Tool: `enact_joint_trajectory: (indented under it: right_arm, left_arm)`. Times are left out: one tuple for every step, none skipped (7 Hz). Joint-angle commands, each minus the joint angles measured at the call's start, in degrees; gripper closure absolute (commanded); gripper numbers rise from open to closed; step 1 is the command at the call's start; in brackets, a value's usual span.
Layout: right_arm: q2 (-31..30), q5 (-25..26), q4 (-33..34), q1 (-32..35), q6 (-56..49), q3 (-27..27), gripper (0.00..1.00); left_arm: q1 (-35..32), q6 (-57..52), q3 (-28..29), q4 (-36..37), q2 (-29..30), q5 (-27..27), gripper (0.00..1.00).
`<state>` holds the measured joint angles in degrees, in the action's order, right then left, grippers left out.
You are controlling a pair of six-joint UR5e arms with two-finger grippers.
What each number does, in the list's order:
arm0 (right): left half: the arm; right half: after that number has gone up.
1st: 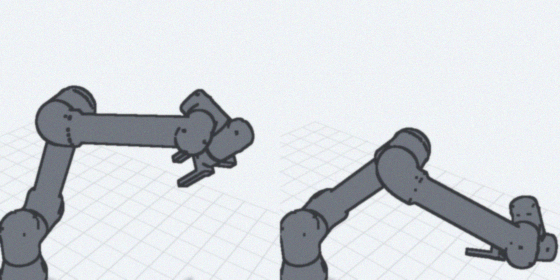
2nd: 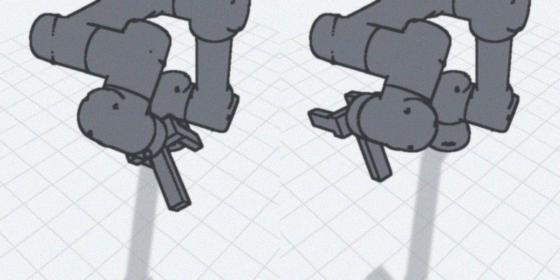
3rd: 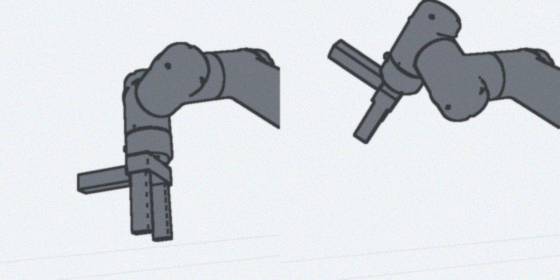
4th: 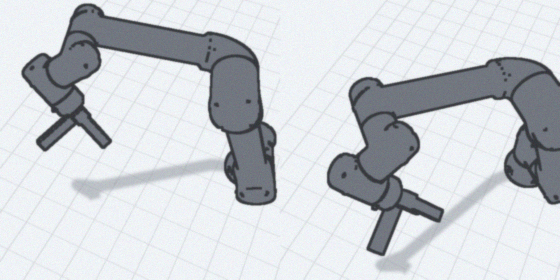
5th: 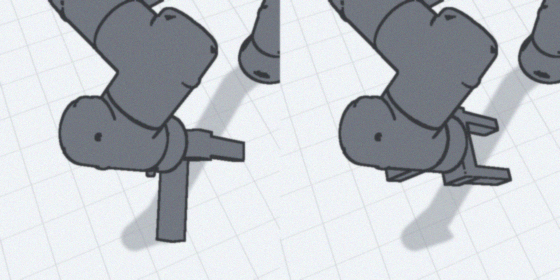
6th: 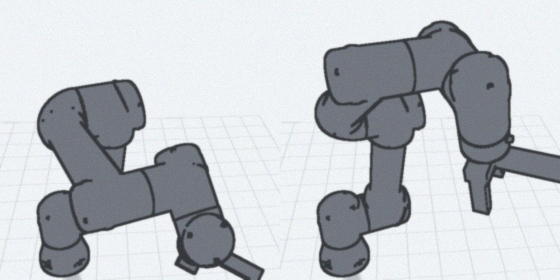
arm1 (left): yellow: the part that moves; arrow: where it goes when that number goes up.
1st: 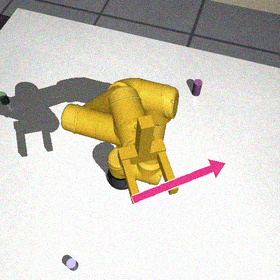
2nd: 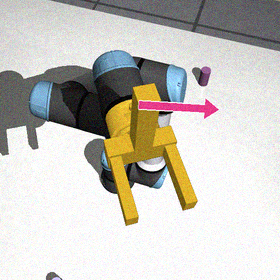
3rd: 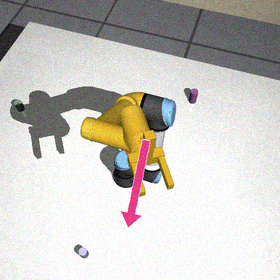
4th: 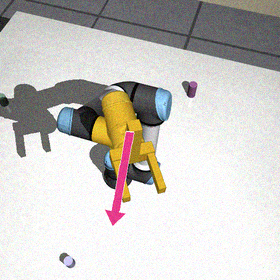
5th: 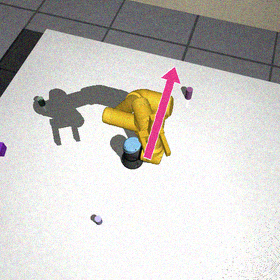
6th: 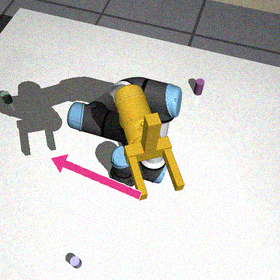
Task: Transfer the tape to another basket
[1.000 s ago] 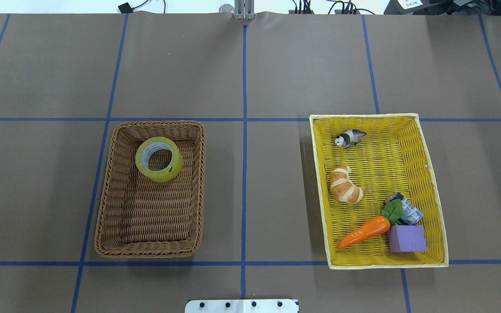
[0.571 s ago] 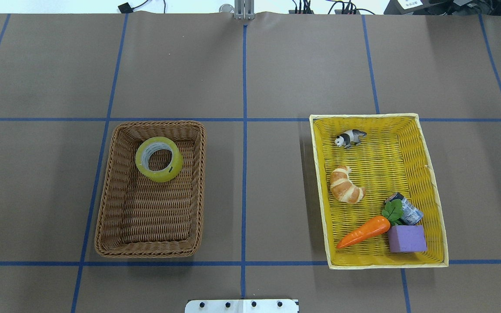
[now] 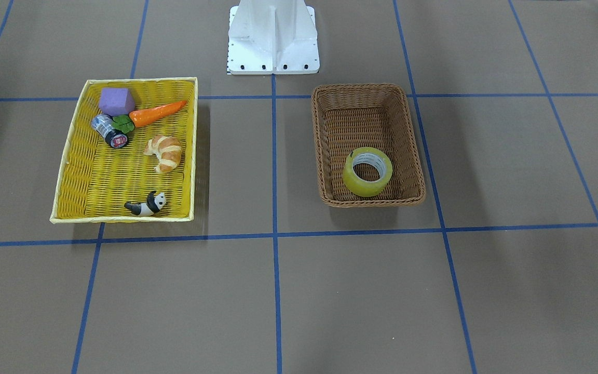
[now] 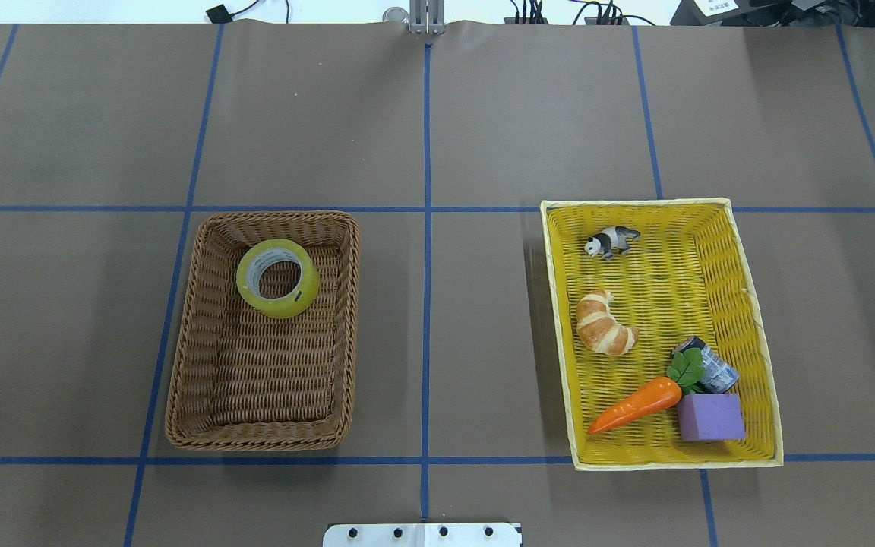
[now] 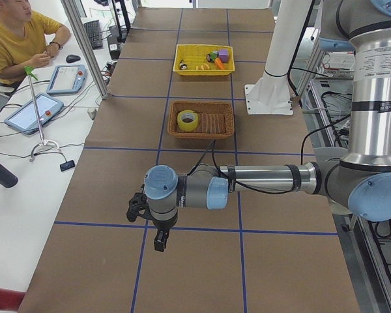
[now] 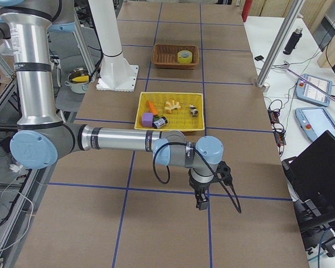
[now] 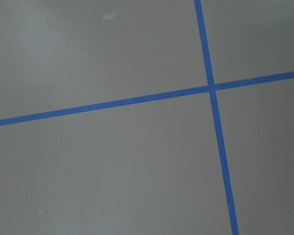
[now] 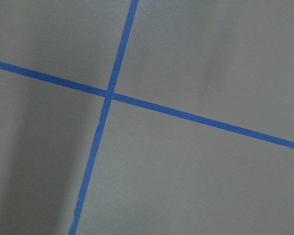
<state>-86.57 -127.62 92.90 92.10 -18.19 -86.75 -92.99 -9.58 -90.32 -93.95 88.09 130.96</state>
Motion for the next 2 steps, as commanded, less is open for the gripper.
enact_joint_trajectory:
  right_arm:
    - [0.00, 0.00, 0.00, -0.08, 0.00, -0.09, 0.00]
    - [0.00, -0.09, 0.00, 0.01, 0.00, -0.09, 0.00]
  left_arm:
    - [0.00, 0.00, -0.03, 0.00, -0.02, 0.00, 0.01]
    - [0.00, -0.09, -0.03, 0.00, -0.02, 0.00, 0.01]
